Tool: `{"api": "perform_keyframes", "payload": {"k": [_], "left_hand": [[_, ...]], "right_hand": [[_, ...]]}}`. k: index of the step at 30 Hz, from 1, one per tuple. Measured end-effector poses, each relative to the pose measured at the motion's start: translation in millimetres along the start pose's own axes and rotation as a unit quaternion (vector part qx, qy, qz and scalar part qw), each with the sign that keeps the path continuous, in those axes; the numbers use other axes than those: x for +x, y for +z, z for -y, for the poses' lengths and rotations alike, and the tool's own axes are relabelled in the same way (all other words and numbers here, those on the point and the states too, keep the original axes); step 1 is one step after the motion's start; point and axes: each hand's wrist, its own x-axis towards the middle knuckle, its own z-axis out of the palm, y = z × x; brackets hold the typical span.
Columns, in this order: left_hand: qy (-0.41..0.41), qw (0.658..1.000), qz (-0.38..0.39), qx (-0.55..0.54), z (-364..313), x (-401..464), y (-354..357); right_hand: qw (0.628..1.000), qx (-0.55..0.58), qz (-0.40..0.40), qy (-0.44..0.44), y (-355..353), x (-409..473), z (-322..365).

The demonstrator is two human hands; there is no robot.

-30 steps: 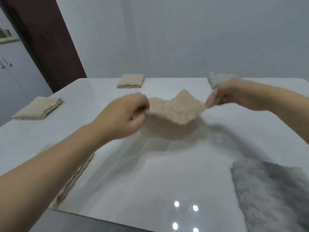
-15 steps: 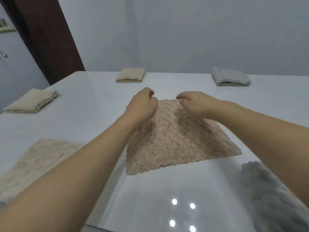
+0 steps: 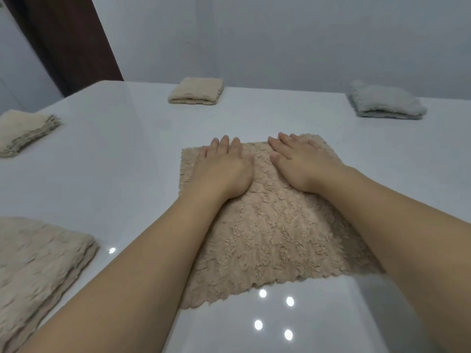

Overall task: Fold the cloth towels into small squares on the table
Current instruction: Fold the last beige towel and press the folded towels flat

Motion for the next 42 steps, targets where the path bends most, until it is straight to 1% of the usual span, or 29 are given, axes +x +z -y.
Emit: {"api": "perform_keyframes", "payload": {"k": [5, 8, 9, 11, 13, 15, 17, 23, 25, 27, 28, 29, 31, 33, 36, 38, 40, 42], "left_hand": [[-0.021, 0.999, 0.022, 0.013, 19, -2, -5], [-0.029, 0.999, 0.013, 0.008, 17, -5, -11], [-0.038, 0.999, -0.004, 0.014, 15, -10, -14], [-0.044, 0.998, -0.046, 0.029, 8, -27, -21], [-0.014, 0.997, -0.071, 0.025, -8, -50, -22], [0.022, 0.998, -0.055, 0.015, -24, -69, -15], [0.035, 0.999, -0.018, 0.013, -28, -79, -4], [0.012, 0.999, 0.035, 0.023, 13, -91, -9], [-0.013, 0.999, 0.044, 0.027, 12, -91, -16], [-0.029, 0.999, 0.019, 0.015, -4, -96, -21], [-0.02, 1.0, 0.0, 0.01, -14, -103, -20], [-0.002, 1.0, -0.014, 0.012, -21, -112, -16], [0.034, 0.999, -0.01, 0.017, -24, -133, -5], [0.039, 0.999, 0.006, 0.012, -10, -146, -1], [0.029, 0.999, 0.029, 0.014, 7, -150, -6], [0.02, 0.999, 0.026, 0.029, 4, -150, -10], [0.01, 1.0, 0.004, 0.027, -8, -152, -10], [0.022, 1.0, -0.007, 0.013, -18, -160, -7]], "right_hand": [[1.0, -0.009, 0.004, 0.026, 0, -2, -15], [0.999, -0.011, 0.012, 0.038, -3, -7, -16], [0.999, -0.007, 0.004, 0.044, -6, -11, -15], [0.998, -0.001, -0.043, 0.053, -14, -23, -12], [0.996, 0.002, -0.081, 0.024, -19, -41, -5], [0.998, 0.003, -0.057, -0.027, -14, -58, 7], [0.999, -0.008, -0.009, -0.036, -5, -71, 10], [0.994, -0.064, 0.042, 0.077, -14, -80, -22], [0.994, -0.062, 0.027, 0.088, -16, -82, -13], [0.998, -0.026, -0.012, 0.058, -16, -84, 5], [0.999, -0.005, -0.017, 0.031, -14, -87, 11], [1.0, 0.007, -0.006, 0.005, -11, -91, 14], [0.999, -0.011, 0.036, -0.019, -6, -101, 8], [0.998, -0.042, 0.055, 0.002, -10, -111, -8], [0.989, -0.103, 0.08, 0.07, -24, -119, -28], [0.984, -0.136, 0.069, 0.094, -31, -122, -26], [0.993, -0.104, 0.038, 0.049, -30, -126, -6], [0.997, -0.064, 0.044, -0.021, -21, -131, 15]]}}
